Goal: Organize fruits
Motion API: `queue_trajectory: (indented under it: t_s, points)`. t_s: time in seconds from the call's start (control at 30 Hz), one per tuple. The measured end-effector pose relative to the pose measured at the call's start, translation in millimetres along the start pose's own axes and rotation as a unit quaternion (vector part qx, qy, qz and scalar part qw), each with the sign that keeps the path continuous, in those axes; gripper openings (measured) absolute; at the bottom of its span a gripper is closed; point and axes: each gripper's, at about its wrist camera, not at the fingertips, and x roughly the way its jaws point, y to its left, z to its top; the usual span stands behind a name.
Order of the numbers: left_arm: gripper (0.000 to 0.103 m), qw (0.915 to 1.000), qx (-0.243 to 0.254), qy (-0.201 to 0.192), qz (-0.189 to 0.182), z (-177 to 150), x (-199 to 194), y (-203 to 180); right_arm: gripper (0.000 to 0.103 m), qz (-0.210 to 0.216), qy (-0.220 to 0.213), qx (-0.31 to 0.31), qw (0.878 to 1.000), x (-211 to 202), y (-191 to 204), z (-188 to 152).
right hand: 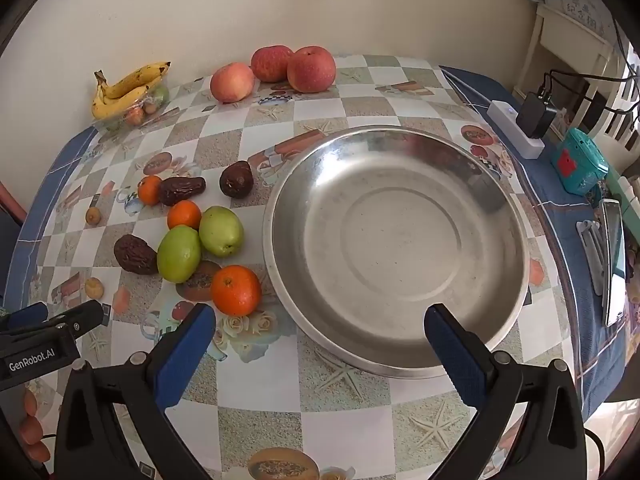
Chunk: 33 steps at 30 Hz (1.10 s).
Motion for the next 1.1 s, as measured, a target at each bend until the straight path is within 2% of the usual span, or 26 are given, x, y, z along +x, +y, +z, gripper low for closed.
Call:
queue_trajectory:
  t_s: [0.33,0.53,1.1]
  points:
    - [0.103,0.9998,-0.01,0.005,-0.019,7.2,-8.1,0.0,0.103,0.011,0.0,0.004,1.0,1.5,1.6,-0.4]
    - [0.103,0.9997,-0.009,-0.007,-0.02,1.3,-3.5,2.1,0.103,0.014,0.0,0.004,1.0,1.7,1.0,-0.9]
    - [0.103,0.9996,-0.014,-0.008,-0.025,0.6,-2.8,2.8,0.103,0.015,-0.001,0.003,1.0,0.9,1.4,-0.7]
